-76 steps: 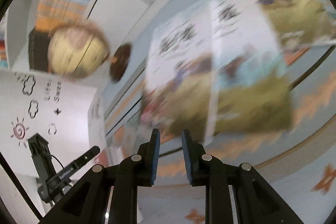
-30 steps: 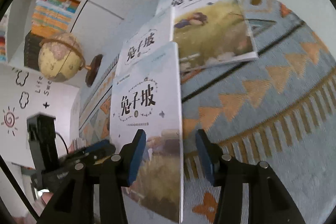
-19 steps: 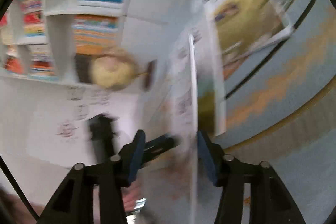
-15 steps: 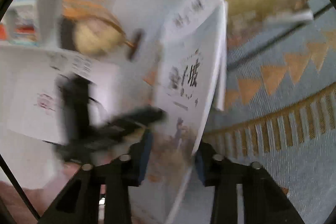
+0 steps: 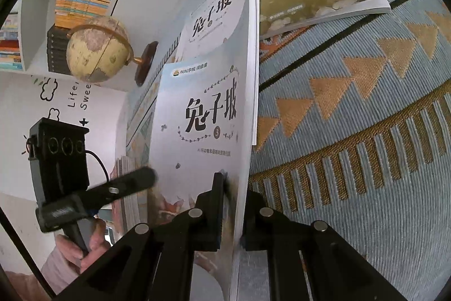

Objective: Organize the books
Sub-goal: 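Lift the white rabbit-slope book upright with the right tool, then carry the white rabbit-slope book toward the stack with the right tool, then stand the white book against the red book and open the right tool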

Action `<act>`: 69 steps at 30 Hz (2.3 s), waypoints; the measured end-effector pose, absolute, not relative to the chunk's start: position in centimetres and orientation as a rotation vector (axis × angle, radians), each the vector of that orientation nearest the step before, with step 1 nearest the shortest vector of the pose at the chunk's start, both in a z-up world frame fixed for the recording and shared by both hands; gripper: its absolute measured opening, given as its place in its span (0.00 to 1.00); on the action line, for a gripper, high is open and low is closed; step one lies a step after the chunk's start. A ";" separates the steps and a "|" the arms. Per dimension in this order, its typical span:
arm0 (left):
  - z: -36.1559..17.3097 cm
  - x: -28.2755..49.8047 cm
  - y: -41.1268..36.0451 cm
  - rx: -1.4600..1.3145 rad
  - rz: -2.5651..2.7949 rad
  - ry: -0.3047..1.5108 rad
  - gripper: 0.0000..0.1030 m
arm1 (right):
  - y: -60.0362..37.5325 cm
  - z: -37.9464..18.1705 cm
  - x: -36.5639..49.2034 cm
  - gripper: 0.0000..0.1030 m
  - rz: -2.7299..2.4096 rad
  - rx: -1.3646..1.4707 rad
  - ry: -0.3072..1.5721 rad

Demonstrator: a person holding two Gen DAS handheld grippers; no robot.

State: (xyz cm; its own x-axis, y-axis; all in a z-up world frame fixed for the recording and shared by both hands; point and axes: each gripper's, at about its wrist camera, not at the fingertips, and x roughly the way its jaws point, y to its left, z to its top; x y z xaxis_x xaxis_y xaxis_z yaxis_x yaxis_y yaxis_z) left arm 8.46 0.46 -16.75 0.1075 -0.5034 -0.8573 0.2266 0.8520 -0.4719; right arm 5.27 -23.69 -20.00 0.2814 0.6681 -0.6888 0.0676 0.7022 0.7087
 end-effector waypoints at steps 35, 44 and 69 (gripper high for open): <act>-8.5 4.4 6.5 -0.166 -0.344 1.163 0.26 | -15.3 -9.3 2.7 0.08 0.545 0.537 1.095; -7.7 2.7 11.5 -0.208 -0.281 1.138 0.26 | -9.8 -8.0 2.4 0.08 0.597 0.470 1.092; -10.1 -4.9 33.0 -0.455 0.064 1.106 0.27 | 14.2 -11.4 3.0 0.09 0.856 0.248 1.226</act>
State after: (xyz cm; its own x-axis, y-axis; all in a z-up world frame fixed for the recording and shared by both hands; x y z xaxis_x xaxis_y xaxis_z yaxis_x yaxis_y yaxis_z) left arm -4.88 32.96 -10.09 0.4563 -0.1735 -0.8728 -0.2728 0.9063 -0.3228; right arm 3.04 14.24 -11.44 0.0802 0.6888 -0.7205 -0.4389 0.6734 0.5949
